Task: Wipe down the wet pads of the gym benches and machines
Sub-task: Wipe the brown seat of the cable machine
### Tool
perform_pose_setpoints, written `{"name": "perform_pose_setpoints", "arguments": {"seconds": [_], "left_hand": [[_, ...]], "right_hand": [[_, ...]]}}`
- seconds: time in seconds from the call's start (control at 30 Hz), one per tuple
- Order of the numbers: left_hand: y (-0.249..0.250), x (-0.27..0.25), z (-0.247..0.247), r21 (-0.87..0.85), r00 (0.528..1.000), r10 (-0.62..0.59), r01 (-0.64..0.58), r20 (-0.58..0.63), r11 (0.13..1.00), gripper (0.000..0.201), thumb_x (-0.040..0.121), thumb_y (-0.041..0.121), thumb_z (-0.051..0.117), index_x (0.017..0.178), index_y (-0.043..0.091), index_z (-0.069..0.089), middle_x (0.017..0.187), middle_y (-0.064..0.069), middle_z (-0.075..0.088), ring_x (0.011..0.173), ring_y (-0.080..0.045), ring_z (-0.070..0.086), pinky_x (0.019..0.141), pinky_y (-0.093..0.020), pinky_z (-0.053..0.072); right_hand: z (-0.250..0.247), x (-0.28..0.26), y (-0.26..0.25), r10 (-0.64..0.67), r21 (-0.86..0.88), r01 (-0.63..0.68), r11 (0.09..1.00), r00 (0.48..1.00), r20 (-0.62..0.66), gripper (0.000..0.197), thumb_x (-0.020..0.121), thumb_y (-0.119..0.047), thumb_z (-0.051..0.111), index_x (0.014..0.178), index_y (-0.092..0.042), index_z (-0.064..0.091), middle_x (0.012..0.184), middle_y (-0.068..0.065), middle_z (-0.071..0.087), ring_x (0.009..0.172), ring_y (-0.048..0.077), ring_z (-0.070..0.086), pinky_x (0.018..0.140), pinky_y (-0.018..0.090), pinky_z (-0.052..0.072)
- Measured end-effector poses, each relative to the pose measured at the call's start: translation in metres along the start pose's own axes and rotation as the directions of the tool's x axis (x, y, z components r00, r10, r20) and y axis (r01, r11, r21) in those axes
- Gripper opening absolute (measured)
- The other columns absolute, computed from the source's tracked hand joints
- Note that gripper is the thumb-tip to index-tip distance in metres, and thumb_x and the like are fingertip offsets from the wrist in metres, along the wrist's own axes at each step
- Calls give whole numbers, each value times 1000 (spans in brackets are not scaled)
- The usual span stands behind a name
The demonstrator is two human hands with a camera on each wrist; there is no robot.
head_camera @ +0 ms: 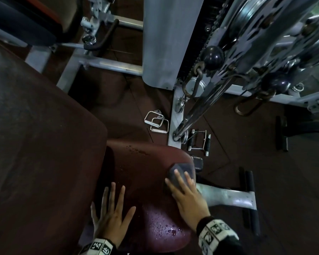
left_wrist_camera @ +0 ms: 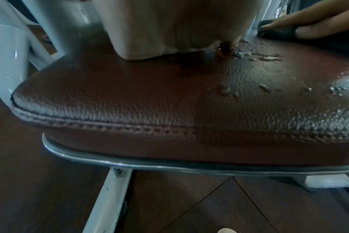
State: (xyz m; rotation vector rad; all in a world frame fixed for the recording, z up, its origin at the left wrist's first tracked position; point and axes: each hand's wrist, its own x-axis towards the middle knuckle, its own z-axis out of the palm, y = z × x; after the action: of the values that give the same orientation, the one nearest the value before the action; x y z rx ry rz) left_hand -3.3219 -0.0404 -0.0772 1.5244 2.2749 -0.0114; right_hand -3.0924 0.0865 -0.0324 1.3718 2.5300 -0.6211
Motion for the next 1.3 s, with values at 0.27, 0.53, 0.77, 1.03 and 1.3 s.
{"name": "perform_pose_setpoints", "arguments": {"seconds": [0.27,0.53,0.77,1.03,1.3], "left_hand": [[-1,0,-2,-19,1000,-7,7,30,1000,74,89,70,11,152,31,8,160,-1,11,147,-12,-5,96,-67,30],[-4,-3,-6,-59,999,7,-4,40,998,73,89,71,11,152,35,5,161,3,3,146,-11,-4,103,-63,21],[-23,-19,-23,-177,995,83,-73,51,982,66,94,64,14,148,29,28,158,-6,16,145,-16,10,116,-29,4],[-41,-35,-11,-229,996,84,-85,-10,970,78,80,79,0,149,42,-1,155,13,-26,141,0,-20,116,-23,-5],[-34,-36,-29,63,974,100,-115,205,991,56,74,-3,75,122,15,54,158,-19,-1,134,-43,37,88,-50,53]], "right_hand": [[-12,60,-47,-183,7,183,983,983,19,73,71,-22,66,135,-46,40,151,-5,33,132,28,41,98,42,42],[-20,62,-4,-35,230,58,971,994,-105,51,97,-22,44,140,-47,31,157,-6,-2,144,16,-4,115,32,16],[30,-43,13,-59,199,103,975,974,-218,59,94,-30,46,138,-59,19,157,-7,9,142,16,17,96,22,40],[45,-79,19,-71,137,98,986,980,-187,48,94,-40,34,139,-54,26,157,-3,11,141,19,24,98,22,42],[26,-10,-20,-226,-64,220,973,968,-108,47,91,-39,39,138,-47,35,153,6,26,138,28,31,109,47,25]]}}
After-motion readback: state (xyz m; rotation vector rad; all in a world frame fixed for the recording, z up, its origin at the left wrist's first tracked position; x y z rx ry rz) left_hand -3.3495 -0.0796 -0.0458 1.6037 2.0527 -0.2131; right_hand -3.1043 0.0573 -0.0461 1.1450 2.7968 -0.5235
